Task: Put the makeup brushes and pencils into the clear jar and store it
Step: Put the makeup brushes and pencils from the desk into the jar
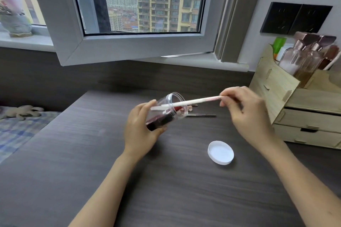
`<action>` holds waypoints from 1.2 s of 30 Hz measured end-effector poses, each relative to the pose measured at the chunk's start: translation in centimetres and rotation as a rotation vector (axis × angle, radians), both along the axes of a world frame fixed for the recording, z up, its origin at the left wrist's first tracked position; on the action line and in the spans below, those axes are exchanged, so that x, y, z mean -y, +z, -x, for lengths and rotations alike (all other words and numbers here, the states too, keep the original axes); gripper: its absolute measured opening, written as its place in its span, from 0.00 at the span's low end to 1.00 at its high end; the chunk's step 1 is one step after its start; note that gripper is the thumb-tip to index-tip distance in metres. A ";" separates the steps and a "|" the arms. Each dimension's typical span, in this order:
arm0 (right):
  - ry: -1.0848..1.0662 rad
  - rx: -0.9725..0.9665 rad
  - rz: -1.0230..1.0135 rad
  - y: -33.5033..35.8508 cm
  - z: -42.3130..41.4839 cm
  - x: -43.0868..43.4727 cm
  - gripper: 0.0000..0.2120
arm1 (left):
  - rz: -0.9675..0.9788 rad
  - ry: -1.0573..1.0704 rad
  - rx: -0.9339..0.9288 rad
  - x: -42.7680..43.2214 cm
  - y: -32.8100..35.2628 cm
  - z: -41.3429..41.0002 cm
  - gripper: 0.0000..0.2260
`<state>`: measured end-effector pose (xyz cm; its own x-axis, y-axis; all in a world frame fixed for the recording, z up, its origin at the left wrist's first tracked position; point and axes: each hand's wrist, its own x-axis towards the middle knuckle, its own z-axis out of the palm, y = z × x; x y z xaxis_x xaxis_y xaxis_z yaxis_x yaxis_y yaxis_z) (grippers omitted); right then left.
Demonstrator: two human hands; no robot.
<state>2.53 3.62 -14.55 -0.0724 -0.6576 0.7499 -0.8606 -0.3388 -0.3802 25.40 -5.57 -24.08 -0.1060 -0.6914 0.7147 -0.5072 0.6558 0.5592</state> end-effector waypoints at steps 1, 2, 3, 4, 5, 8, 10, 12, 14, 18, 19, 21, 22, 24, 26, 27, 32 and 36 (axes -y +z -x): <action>0.014 -0.066 0.001 0.1 -0.9 0.0 0.04 | 0.034 -0.014 0.042 -0.2 0.0 0.1 0.35; 0.038 -0.120 -0.003 0.1 -1.8 0.2 0.02 | 0.062 -0.030 0.075 -0.4 0.0 0.2 0.36; 0.062 -0.161 -0.017 -0.1 -2.7 0.4 0.01 | 0.083 -0.049 0.100 -0.5 0.0 0.3 0.36; 0.080 -0.182 -0.040 -0.3 -3.5 0.7 0.02 | 0.094 -0.067 0.117 -0.7 0.0 0.4 0.37; 0.093 -0.188 -0.060 -0.5 -4.1 1.0 0.03 | 0.093 -0.081 0.126 -0.8 0.1 0.4 0.37; 0.106 -0.231 -0.053 -1.4 -5.6 1.8 0.04 | 0.054 -0.080 0.107 -0.7 0.0 0.4 0.37; 0.125 -0.275 -0.027 -2.1 -5.9 2.1 0.06 | 0.016 -0.054 0.057 -0.5 -0.2 0.2 0.36; 0.155 -0.204 0.004 -2.6 -5.4 2.6 0.07 | -0.011 -0.025 0.013 -0.1 -0.3 0.0 0.35; 0.070 -0.027 0.016 -3.3 -3.7 3.6 0.09 | -0.039 0.005 -0.043 0.3 -0.3 -0.1 0.34; -0.287 -0.165 -0.433 -6.2 1.4 6.4 0.13 | -0.141 0.086 -0.203 1.1 -0.1 -0.4 0.34; -0.299 -0.258 -0.568 -7.1 2.2 6.6 0.14 | -0.173 0.099 -0.239 1.3 -0.2 -0.4 0.33; -0.272 -0.355 -0.688 -8.6 3.1 6.7 0.14 | -0.217 0.113 -0.292 1.7 -0.2 -0.5 0.34; -0.262 -0.355 -0.686 -9.0 3.3 6.7 0.13 | -0.228 0.118 -0.307 1.8 -0.3 -0.5 0.34; -0.261 -0.324 -0.634 -9.3 3.6 6.8 0.11 | -0.235 0.128 -0.313 1.9 -0.3 -0.4 0.34; -0.260 -0.328 -0.610 -9.4 3.7 6.9 0.10 | -0.234 0.127 -0.303 1.8 -0.4 -0.3 0.34; -0.258 -0.348 -0.608 -9.4 3.7 6.9 0.09 | -0.233 0.123 -0.295 1.8 -0.4 -0.3 0.34; -0.255 -0.130 -0.516 -8.7 4.0 5.9 0.06 | -0.220 0.107 -0.278 1.6 -0.4 -0.3 0.34; -0.073 0.263 -0.306 -5.2 3.5 4.1 0.05 | -0.186 0.085 -0.237 1.3 -0.2 -0.2 0.34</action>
<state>-0.92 -0.49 -19.72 -0.2899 -0.8333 0.4706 -0.7385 -0.1180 -0.6639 25.63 -6.82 -24.28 0.1126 -0.8118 0.5729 -0.3967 0.4919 0.7750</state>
